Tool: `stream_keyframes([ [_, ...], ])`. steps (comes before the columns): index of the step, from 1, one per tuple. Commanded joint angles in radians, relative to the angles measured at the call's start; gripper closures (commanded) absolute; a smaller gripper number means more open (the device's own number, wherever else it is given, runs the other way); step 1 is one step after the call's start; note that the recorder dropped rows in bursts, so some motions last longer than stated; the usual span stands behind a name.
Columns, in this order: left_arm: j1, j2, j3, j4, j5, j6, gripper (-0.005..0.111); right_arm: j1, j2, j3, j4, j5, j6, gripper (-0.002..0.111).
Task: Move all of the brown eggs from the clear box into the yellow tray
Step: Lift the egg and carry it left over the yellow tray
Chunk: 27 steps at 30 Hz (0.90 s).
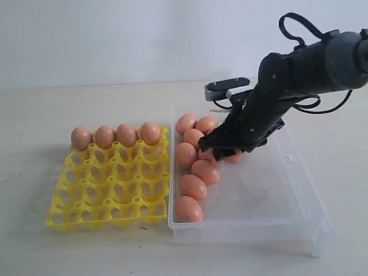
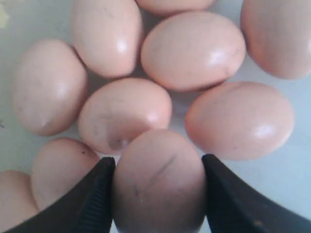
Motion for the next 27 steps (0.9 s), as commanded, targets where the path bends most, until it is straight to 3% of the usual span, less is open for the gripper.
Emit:
stream_keyframes([
  [1, -0.005, -0.006, -0.004, -0.003, -0.006, -0.006, 0.107, 0.039, -0.136, 0.086, 0.022, -0.181, -0.027, 0.108],
  [8, -0.005, -0.006, -0.004, -0.003, -0.006, -0.006, 0.107, 0.232, -0.288, 0.209, 0.018, -0.581, -0.027, 0.108],
  [16, -0.005, -0.006, -0.004, -0.003, -0.006, -0.006, 0.107, 0.388, -0.195, 0.209, 0.000, -1.001, -0.018, 0.108],
  [27, -0.005, -0.006, -0.004, -0.001, -0.006, -0.006, 0.107, 0.424, 0.110, -0.019, -0.147, -1.052, 0.153, 0.108],
])
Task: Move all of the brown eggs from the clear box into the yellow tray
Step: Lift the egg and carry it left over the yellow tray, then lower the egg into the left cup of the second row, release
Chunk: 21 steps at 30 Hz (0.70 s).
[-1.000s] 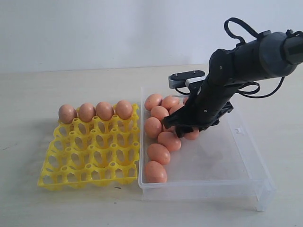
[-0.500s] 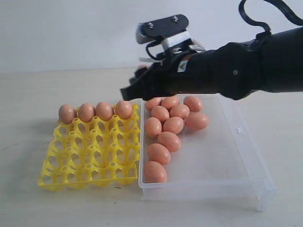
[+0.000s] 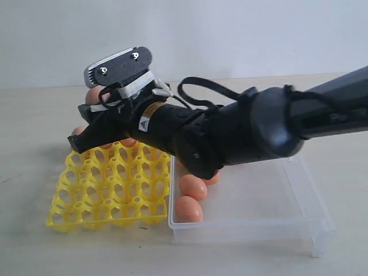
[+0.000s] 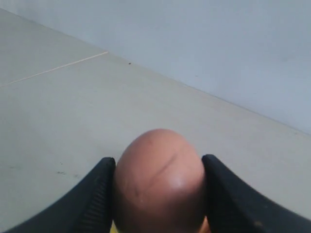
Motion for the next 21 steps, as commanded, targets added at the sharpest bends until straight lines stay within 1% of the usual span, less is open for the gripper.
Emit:
stream_keyframes([
  [1, -0.005, -0.006, -0.004, -0.001, -0.006, -0.006, 0.107, 0.002, 0.117, -0.129, -0.027, -0.029, 0.080, 0.108],
  [5, -0.005, -0.006, -0.004, -0.001, -0.006, -0.006, 0.107, 0.002, 0.212, -0.232, -0.056, -0.029, 0.080, 0.108],
  [11, -0.005, -0.006, -0.004, -0.001, -0.006, -0.006, 0.107, 0.002, 0.308, -0.348, -0.099, -0.017, 0.164, 0.108],
  [16, -0.005, -0.006, -0.004, -0.001, -0.006, -0.006, 0.107, 0.002, 0.348, -0.391, -0.105, 0.025, 0.164, 0.108],
  [21, -0.005, -0.006, -0.004, -0.001, -0.006, -0.006, 0.107, 0.008, 0.368, -0.396, -0.109, 0.061, 0.166, 0.108],
])
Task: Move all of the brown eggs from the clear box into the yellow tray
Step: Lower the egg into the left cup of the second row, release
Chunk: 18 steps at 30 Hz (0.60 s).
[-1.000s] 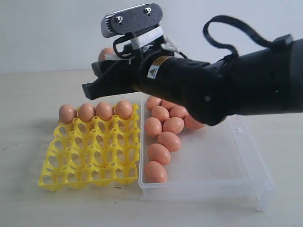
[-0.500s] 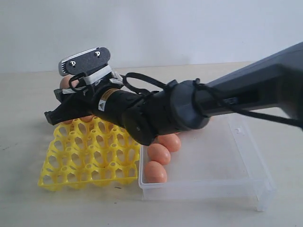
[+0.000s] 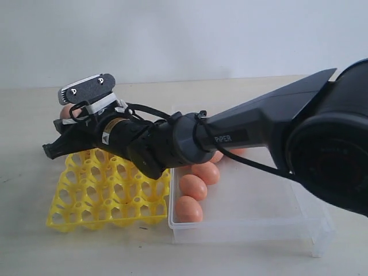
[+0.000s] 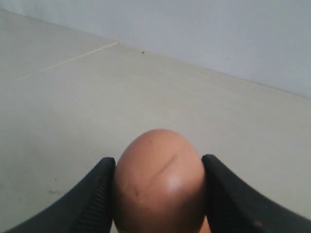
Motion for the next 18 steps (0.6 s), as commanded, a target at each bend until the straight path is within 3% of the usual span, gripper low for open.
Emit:
stream_keyframes([
  [1, -0.005, -0.006, -0.004, -0.001, -0.006, -0.006, 0.107, 0.008, 0.016, -0.010, -0.013, 0.029, 0.003, 0.108],
  [18, -0.005, -0.006, -0.004, -0.001, -0.006, -0.004, 0.107, 0.008, 0.070, -0.010, -0.057, 0.064, -0.047, 0.108],
])
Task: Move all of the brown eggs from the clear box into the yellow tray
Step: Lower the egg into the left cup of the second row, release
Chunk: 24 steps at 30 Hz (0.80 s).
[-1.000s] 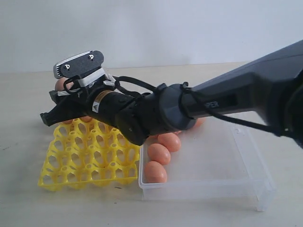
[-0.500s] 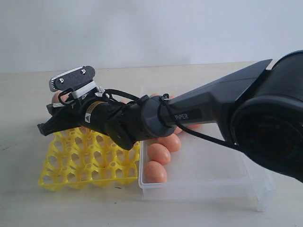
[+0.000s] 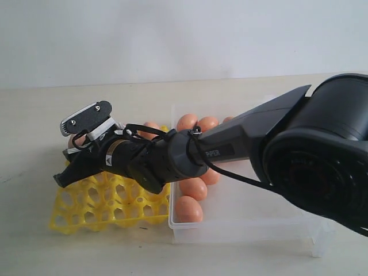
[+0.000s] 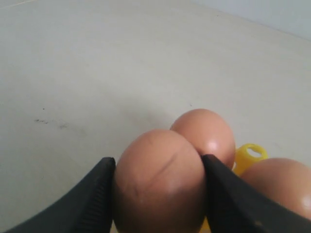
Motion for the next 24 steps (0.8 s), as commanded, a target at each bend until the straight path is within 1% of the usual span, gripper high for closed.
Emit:
stream_keyframes([
  [1, -0.005, -0.006, -0.004, -0.001, -0.006, -0.006, 0.107, 0.001, -0.001, -0.006, -0.010, -0.006, -0.006, 0.108],
  [5, -0.005, -0.006, -0.004, -0.001, -0.006, -0.006, 0.107, 0.001, -0.001, -0.006, -0.015, -0.008, 0.000, 0.108],
  [7, -0.005, -0.006, -0.004, -0.001, -0.006, -0.004, 0.107, 0.001, -0.001, -0.006, -0.015, -0.008, 0.000, 0.101],
  [10, -0.005, -0.006, -0.004, -0.001, -0.006, -0.004, 0.107, 0.001, -0.003, -0.006, -0.015, -0.008, 0.000, 0.087],
  [15, -0.005, -0.006, -0.004, -0.001, -0.006, -0.007, 0.107, 0.001, -0.006, -0.006, -0.015, -0.008, 0.000, 0.058],
  [17, -0.005, -0.006, -0.004, -0.001, -0.006, -0.007, 0.107, 0.001, -0.013, -0.006, -0.015, -0.008, 0.000, 0.050],
  [19, -0.005, -0.006, -0.004, -0.001, -0.006, -0.007, 0.107, 0.001, -0.020, -0.006, -0.015, -0.008, 0.000, 0.048],
  [24, -0.005, -0.006, -0.004, -0.001, -0.006, -0.004, 0.107, 0.001, -0.037, -0.006, -0.015, -0.006, 0.000, 0.048],
])
